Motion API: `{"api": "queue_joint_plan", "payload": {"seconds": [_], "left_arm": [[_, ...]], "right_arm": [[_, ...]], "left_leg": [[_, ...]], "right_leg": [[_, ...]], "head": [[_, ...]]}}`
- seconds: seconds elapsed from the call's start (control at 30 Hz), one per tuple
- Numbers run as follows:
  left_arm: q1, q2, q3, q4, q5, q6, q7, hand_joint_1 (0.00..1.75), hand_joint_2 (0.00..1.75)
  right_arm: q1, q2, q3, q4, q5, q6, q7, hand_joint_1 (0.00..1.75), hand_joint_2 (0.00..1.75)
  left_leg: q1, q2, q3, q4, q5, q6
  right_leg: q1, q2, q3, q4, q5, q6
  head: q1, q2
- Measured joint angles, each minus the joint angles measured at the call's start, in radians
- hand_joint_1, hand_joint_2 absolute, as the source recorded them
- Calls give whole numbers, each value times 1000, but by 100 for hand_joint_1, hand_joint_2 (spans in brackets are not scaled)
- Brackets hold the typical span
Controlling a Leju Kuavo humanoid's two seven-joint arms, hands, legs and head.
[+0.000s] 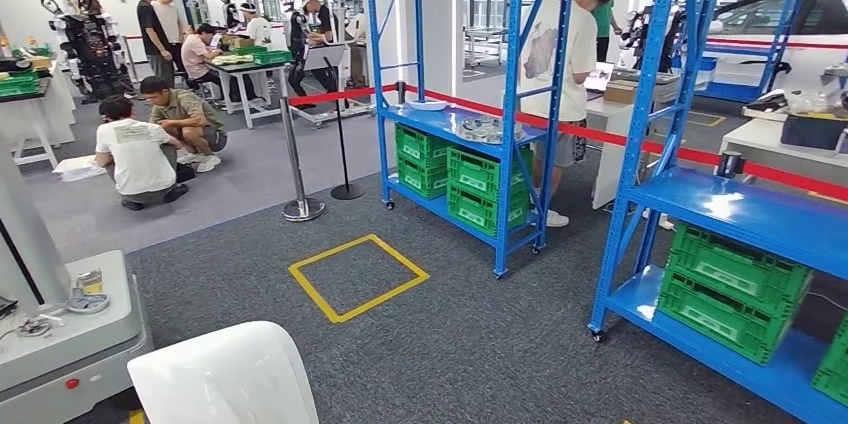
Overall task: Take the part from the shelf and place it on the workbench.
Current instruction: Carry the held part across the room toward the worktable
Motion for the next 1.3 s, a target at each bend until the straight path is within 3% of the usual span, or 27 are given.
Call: {"api": "queue_joint_plan", "payload": {"seconds": [0.07, 0.1, 0.17, 0.2, 0.27, 0.33, 0.4, 0.43, 0.47, 0.5, 0.57, 0.63, 0.7, 0.73, 0.77, 0.87, 0.93, 0.97, 1.0, 1.1, 1.13, 1.2, 1.23, 1.3], "left_arm": [[-1, 0, 0, -2, 0, 1, -1, 175, 175], [-1, 0, 0, -3, 1, 1, -1, 175, 175], [0, 0, 0, -4, 3, 2, -2, 175, 175], [2, 1, 0, -5, 4, 2, -2, 175, 175], [3, 0, 1, -9, 6, 2, -3, 175, 175], [3, -1, 2, -10, 7, 2, -3, 175, 175], [5, -2, 2, -8, 7, 2, -2, 175, 175], [7, -2, 2, -8, 6, 2, -2, 175, 175], [9, -2, 2, -7, 6, 2, -2, 175, 175], [11, -2, 2, -7, 6, 2, -2, 175, 175], [12, -3, 2, -8, 6, 2, -2, 175, 175], [12, -3, 2, -8, 6, 2, -2, 175, 175], [14, -4, 2, -8, 6, 2, -2, 175, 175], [15, -3, 2, -9, 6, 2, -2, 175, 175], [15, -3, 3, -9, 6, 3, -2, 175, 175], [16, -3, 3, -7, 6, 3, -2, 175, 175], [24, -3, 4, -4, 3, 3, -2, 175, 175], [29, -3, 4, -3, 0, 3, -2, 175, 175], [33, -3, 4, -3, -3, 3, -3, 175, 175], [34, -4, 4, -4, -8, 3, -5, 175, 175], [34, -5, 5, -4, -7, 3, -6, 175, 175], [36, -6, 8, -5, -6, 3, -6, 175, 175], [38, -6, 10, -7, -6, 3, -6, 175, 175], [39, -9, 15, -12, -9, 4, -4, 175, 175]], "right_arm": [[-1, 1, 0, 0, 0, 0, -1, 0, 175], [-2, 1, 0, 0, 0, 0, -1, 0, 175], [-4, 1, 0, 0, 0, 0, -2, 0, 175], [-6, 1, 0, 0, 1, 0, -2, 0, 175], [-9, 2, 0, 0, 1, 0, -2, 0, 175], [-8, 2, 0, 0, 2, 0, -2, 0, 175], [-3, 3, 0, 0, 2, 1, -1, 0, 175], [-1, 3, 0, 0, 2, 0, -1, 0, 175], [0, 3, 0, 0, 2, 0, -1, 0, 175], [0, 2, 0, 0, 2, 0, -1, 0, 175], [-2, 2, 0, 0, 2, 0, -1, 0, 175], [-3, 2, 0, 0, 2, 0, 0, 0, 175], [-5, 3, 0, 0, 2, 0, 0, 0, 175], [-6, 4, 0, 0, 2, 0, 0, 0, 175], [-7, 5, 0, 0, 2, 0, 0, 0, 175], [-3, 6, 0, 0, 3, -1, 3, 0, 175], [3, 7, 0, 0, 3, -1, 4, 0, 175], [4, 8, 0, 0, 3, -1, 4, 0, 175], [4, 10, 0, 0, 3, -1, 3, 0, 175], [4, 13, 0, 0, 6, -1, -1, 0, 175], [4, 14, 0, 0, 7, -1, -2, 0, 175], [3, 14, 0, 0, 9, -1, -2, 0, 175], [1, 14, 0, 0, 10, -1, -3, 0, 175], [0, 14, 0, 0, 16, -1, -8, 0, 175]], "left_leg": [[-4, 42, 60, -114, 42, 10], [-6, 53, 73, -140, 49, 18], [-9, 36, 70, -148, 51, 34], [-8, 23, 70, -150, 54, 41], [-3, 1, 75, -157, 59, 53], [-2, -23, 74, -158, 63, 61], [-3, -53, 70, -155, 65, 64], [-4, -69, 69, -153, 65, 65], [-4, -85, 68, -151, 65, 64], [-4, -101, 68, -149, 66, 63], [-4, -127, 66, -146, 66, 56], [-2, -147, 60, -147, 69, 42], [2, -164, 53, -154, 74, 27], [2, -156, 49, -151, 71, 21], [0, -134, 39, -134, 58, 17], [-1, -47, -35, 27, -28, 8], [1, -28, -68, 103, -48, 4], [2, -22, -59, 88, -31, 2], [3, -11, -30, 37, -1, 2], [-2, 53, 59, -130, 57, 16], [-5, 59, 66, -146, 58, 23], [-6, 32, 64, -146, 62, 36], [-4, 20, 64, -148, 64, 41], [1, -4, 65, -151, 68, 52]], "right_leg": [[5, -22, 3, 5, -6, 10], [7, -32, 6, 7, -8, 16], [8, -53, 12, 5, -10, 28], [5, -53, 16, 6, -13, 35], [0, -4, 5, 44, -42, 46], [-2, 60, -50, 160, -103, 50], [-1, 77, -107, 271, -141, 49], [0, 79, -113, 278, -130, 47], [0, 83, -102, 246, -102, 44], [0, 95, -73, 182, -63, 40], [-1, 139, -18, 57, -14, 33], [2, 158, 0, 13, -8, 28], [5, 136, 3, 6, -3, 18], [4, 124, 5, 1, 1, 12], [1, 112, 7, -4, 4, 5], [1, 67, 8, -11, 5, -8], [2, 35, 9, -10, 1, -10], [2, 20, 10, -9, 0, -8], [2, 6, 11, -8, -3, -6], [9, -30, 17, 0, -14, 9], [12, -40, 19, 1, -16, 14], [13, -62, 25, 0, -18, 24], [11, -56, 28, 3, -23, 30], [5, 0, 9, 54, -58, 41]], "head": [[0, 0], [0, 0], [1, 0], [1, 0], [2, 0], [3, 0], [3, 0], [3, 0], [3, 0], [3, 0], [3, 0], [3, 0], [3, 0], [3, 0], [2, 0], [-1, 0], [-1, 0], [-1, 0], [-1, 0], [-1, 0], [-1, 0], [0, 0], [0, 0], [2, 0]]}}
